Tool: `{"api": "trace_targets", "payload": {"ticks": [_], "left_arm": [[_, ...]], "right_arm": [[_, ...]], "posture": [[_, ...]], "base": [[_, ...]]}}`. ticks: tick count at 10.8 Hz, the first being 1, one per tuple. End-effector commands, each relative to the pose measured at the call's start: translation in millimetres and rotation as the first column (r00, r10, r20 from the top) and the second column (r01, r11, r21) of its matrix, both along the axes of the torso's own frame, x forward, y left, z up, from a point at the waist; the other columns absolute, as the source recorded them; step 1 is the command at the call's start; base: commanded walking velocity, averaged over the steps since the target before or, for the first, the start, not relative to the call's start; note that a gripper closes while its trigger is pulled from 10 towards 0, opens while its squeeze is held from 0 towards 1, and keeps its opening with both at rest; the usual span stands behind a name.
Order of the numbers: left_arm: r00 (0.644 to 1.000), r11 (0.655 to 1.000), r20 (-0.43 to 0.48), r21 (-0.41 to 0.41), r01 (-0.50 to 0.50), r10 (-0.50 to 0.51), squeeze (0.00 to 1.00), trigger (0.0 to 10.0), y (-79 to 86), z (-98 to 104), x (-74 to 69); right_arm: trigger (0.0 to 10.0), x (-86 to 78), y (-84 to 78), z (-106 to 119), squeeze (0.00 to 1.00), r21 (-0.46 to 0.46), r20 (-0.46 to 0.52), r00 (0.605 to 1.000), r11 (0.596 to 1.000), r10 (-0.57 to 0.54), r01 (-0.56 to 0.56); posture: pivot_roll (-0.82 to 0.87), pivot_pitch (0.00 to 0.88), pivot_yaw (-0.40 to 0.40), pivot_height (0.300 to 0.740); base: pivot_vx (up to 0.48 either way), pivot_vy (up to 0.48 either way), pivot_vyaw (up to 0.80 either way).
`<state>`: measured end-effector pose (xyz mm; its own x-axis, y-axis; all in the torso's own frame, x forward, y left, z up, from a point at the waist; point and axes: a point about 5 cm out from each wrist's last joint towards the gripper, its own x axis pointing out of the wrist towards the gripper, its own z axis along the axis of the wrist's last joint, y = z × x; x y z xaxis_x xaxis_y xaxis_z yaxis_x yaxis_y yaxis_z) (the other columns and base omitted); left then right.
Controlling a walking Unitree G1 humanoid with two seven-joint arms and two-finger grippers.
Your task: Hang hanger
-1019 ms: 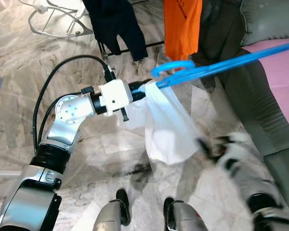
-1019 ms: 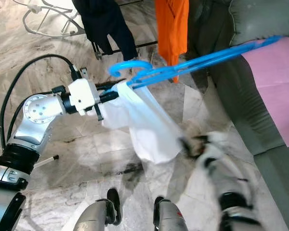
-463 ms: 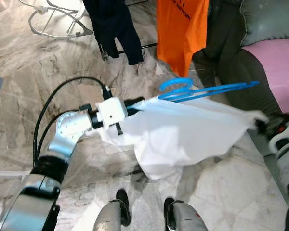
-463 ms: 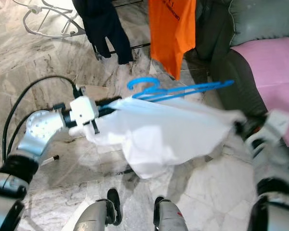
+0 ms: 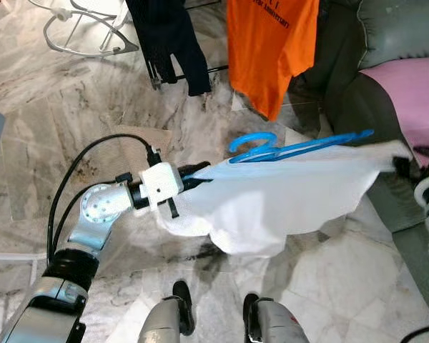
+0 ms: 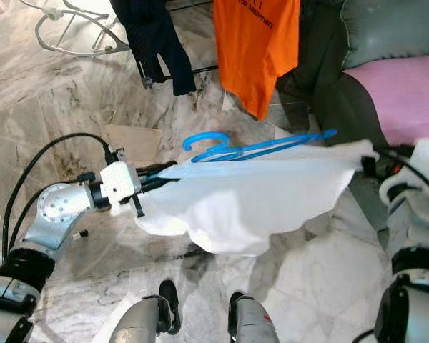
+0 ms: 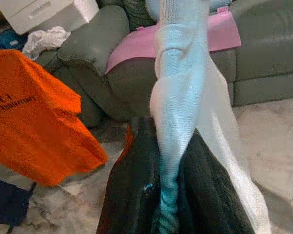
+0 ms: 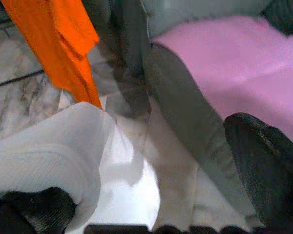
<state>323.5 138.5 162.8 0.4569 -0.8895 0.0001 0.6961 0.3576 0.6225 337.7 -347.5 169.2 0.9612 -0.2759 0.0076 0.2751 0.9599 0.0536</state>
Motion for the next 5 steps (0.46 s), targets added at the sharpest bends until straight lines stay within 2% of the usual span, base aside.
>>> {"api": "trace_targets", "payload": {"ticks": [1,5], "left_arm": [[0.998,0.998,-0.01,-0.038,-0.059,0.059,0.0,0.0,20.4,-2,-3.4],[0.997,1.0,-0.082,-0.004,-0.001,0.0,0.0,0.0,14.8,-20,-13.5]], "right_arm": [[10.0,-14.5,-28.8,8,0.0,-0.04,-0.005,0.992,0.991,-0.128,0.128],[10.0,0.3,-16.9,28,0.0,-0.101,0.03,0.998,0.993,-0.059,0.062]], "posture": [[-0.13,0.313,0.049,0.74],[-0.13,0.313,0.048,0.74]], "base": [[0.0,0.0,0.0],[0.0,0.0,0.0]]}}
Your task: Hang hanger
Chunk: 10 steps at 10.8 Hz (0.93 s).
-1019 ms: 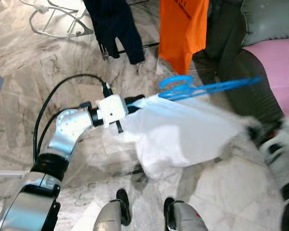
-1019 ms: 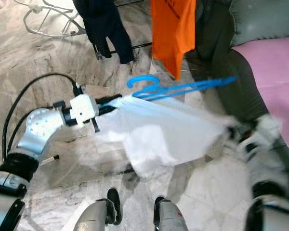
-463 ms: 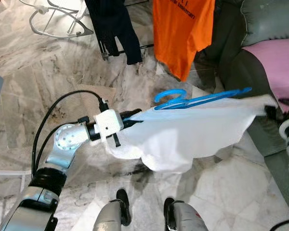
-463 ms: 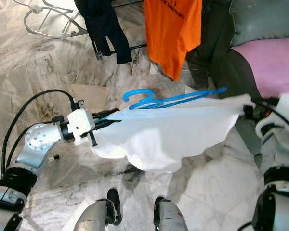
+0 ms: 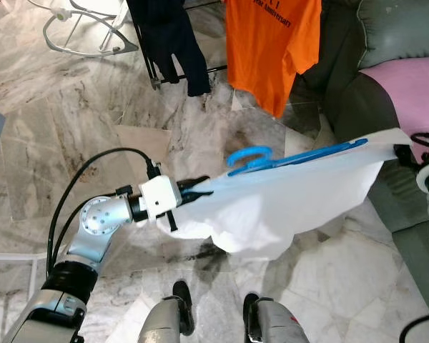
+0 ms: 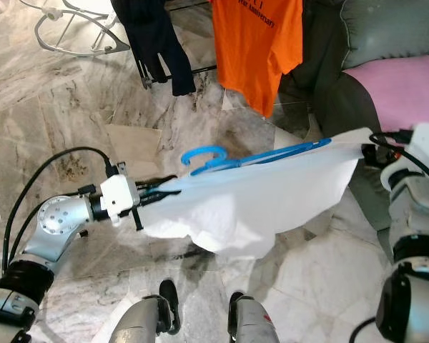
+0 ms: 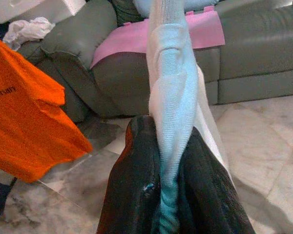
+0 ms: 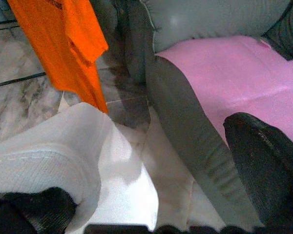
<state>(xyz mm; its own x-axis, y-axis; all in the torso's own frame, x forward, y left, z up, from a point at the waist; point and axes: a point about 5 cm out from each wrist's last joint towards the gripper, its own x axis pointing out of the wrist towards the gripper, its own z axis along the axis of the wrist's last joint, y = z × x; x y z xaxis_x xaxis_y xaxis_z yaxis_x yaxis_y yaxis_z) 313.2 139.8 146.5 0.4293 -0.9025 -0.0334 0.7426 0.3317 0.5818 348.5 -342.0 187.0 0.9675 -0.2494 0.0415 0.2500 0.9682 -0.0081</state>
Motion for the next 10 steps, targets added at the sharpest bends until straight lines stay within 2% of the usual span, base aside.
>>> {"api": "trace_targets", "payload": {"ticks": [1,6,8,10], "left_arm": [[0.999,1.0,-0.035,-0.006,-0.025,0.025,0.0,0.0,13.2,-7,-4.4],[0.993,0.997,-0.115,0.072,0.0,0.009,0.0,0.0,13.5,-28,-10.5],[0.991,0.992,-0.129,0.123,-0.027,0.043,0.0,0.0,15.8,-40,-10.6],[0.987,0.993,-0.143,0.096,-0.062,0.075,0.0,0.0,12.1,-43,-8.0]], "right_arm": [[10.0,-7.6,-20.2,14,0.0,-0.038,0.02,0.997,0.996,-0.075,0.076],[10.0,5.5,-5.5,32,0.0,-0.074,0.064,0.998,0.997,-0.011,0.016],[10.0,14.5,10.0,49,0.0,-0.108,0.123,0.99,0.993,0.07,-0.057],[10.0,20.0,25.1,55,0.0,-0.127,0.148,0.98,0.985,0.133,-0.115]], "posture": [[-0.13,0.313,0.049,0.74],[-0.13,0.315,0.05,0.74],[-0.13,0.316,0.048,0.74],[-0.14,0.315,0.048,0.74]], "base": [[0.0,0.0,0.0],[0.0,0.0,0.0],[0.0,0.0,0.0],[0.0,0.0,0.0]]}}
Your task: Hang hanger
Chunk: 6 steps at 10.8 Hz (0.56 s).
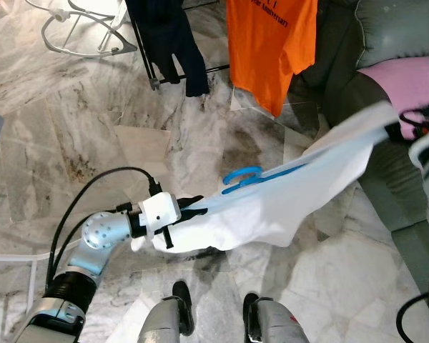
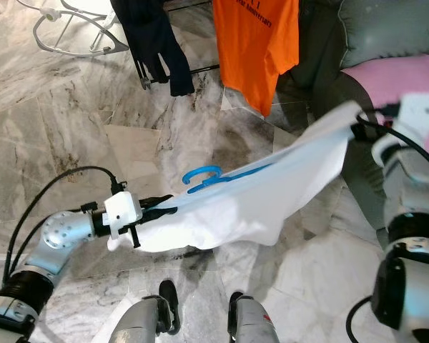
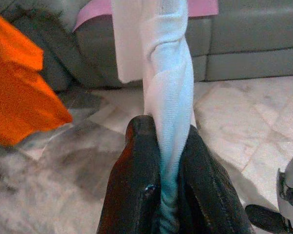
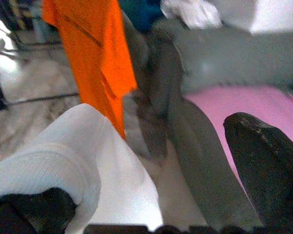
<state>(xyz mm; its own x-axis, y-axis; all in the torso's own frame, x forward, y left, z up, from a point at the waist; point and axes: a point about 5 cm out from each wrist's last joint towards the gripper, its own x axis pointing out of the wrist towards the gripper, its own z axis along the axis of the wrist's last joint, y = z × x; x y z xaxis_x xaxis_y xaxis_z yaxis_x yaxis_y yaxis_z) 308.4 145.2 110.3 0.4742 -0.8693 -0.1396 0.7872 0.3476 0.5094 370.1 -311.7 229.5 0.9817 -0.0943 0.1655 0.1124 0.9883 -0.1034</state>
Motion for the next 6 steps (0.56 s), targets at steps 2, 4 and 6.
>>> {"api": "trace_targets", "payload": {"ticks": [2,4,6], "left_arm": [[0.999,0.999,-0.023,0.037,-0.022,0.023,0.0,0.0,0.7,-10,-1.0],[0.999,0.999,-0.018,0.004,-0.048,0.048,0.0,0.0,-6.0,-8,3.4],[0.997,0.996,0.002,-0.032,-0.082,0.082,0.0,0.0,-13.4,-6,9.1]], "right_arm": [[10.0,1.8,12.4,16,0.0,-0.06,0.07,0.996,0.997,0.053,-0.049],[10.0,3.5,25.1,21,0.0,-0.072,0.093,0.99,0.992,0.106,-0.1],[10.0,3.9,37.3,23,0.0,-0.062,0.101,0.983,0.987,0.155,-0.15]], "posture": [[-0.15,0.318,0.049,0.74],[-0.15,0.318,0.051,0.74],[-0.16,0.32,0.05,0.74]], "base": [[0.0,0.0,0.0],[0.0,0.0,0.0],[0.0,0.0,0.0]]}}
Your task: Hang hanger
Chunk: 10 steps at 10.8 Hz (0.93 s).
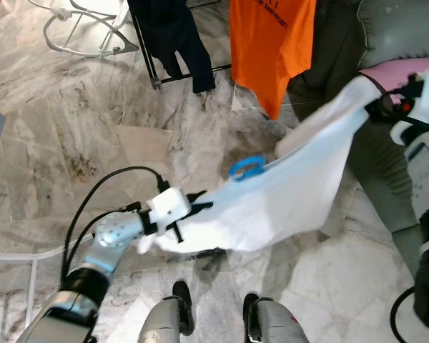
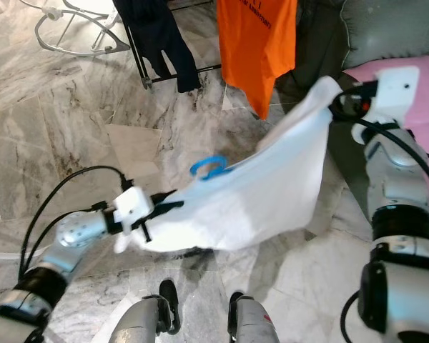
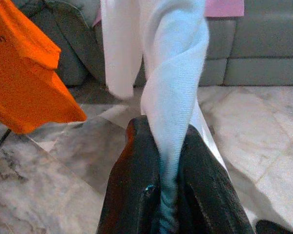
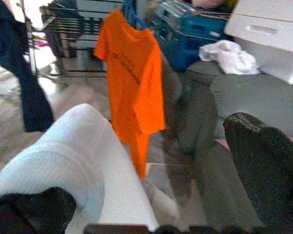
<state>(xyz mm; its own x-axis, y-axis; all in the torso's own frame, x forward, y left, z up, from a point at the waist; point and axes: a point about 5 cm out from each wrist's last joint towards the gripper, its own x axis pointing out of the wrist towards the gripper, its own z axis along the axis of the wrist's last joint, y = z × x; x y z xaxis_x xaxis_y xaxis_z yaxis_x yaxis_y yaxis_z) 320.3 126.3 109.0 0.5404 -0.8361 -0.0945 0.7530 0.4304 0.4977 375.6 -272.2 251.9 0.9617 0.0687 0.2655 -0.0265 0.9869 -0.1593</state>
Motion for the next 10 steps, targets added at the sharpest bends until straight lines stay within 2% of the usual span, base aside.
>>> {"api": "trace_targets", "payload": {"ticks": [1,2,6,7,10], "left_arm": [[1.0,1.0,0.002,0.006,-0.026,0.026,0.0,0.0,2.2,-3,-0.4],[0.999,0.999,0.013,-0.023,-0.029,0.03,0.0,0.0,-7.4,-1,1.5],[1.0,0.998,0.011,-0.06,-0.029,0.029,0.0,0.0,-26.5,-4,0.2],[1.0,0.997,0.012,-0.075,-0.027,0.028,0.0,0.0,-33.4,-6,-1.3],[1.0,0.996,0.013,-0.083,-0.025,0.027,0.0,0.0,-40.0,-6,-1.5]], "right_arm": [[10.0,-2.3,4.4,-2,0.0,0.007,0.001,1.0,1.0,0.023,-0.023],[10.0,-3.0,20.3,-8,0.0,0.008,-0.01,0.997,0.997,0.075,-0.075],[10.0,-6.2,58.8,-20,0.0,0.022,-0.032,0.982,0.982,0.186,-0.186],[10.0,-9.4,75.9,-23,0.0,0.044,-0.04,0.969,0.969,0.244,-0.242],[10.0,-14.2,94.4,-28,0.0,0.064,-0.055,0.949,0.949,0.312,-0.308]], "posture": [[-0.16,0.32,0.05,0.74],[-0.16,0.32,0.049,0.74],[-0.17,0.321,0.049,0.74],[-0.17,0.322,0.05,0.74],[-0.17,0.322,0.05,0.74]], "base": [[0.0,0.0,0.0],[0.0,0.0,0.0],[0.0,0.0,0.0],[0.0,0.0,0.0],[0.0,0.0,0.0]]}}
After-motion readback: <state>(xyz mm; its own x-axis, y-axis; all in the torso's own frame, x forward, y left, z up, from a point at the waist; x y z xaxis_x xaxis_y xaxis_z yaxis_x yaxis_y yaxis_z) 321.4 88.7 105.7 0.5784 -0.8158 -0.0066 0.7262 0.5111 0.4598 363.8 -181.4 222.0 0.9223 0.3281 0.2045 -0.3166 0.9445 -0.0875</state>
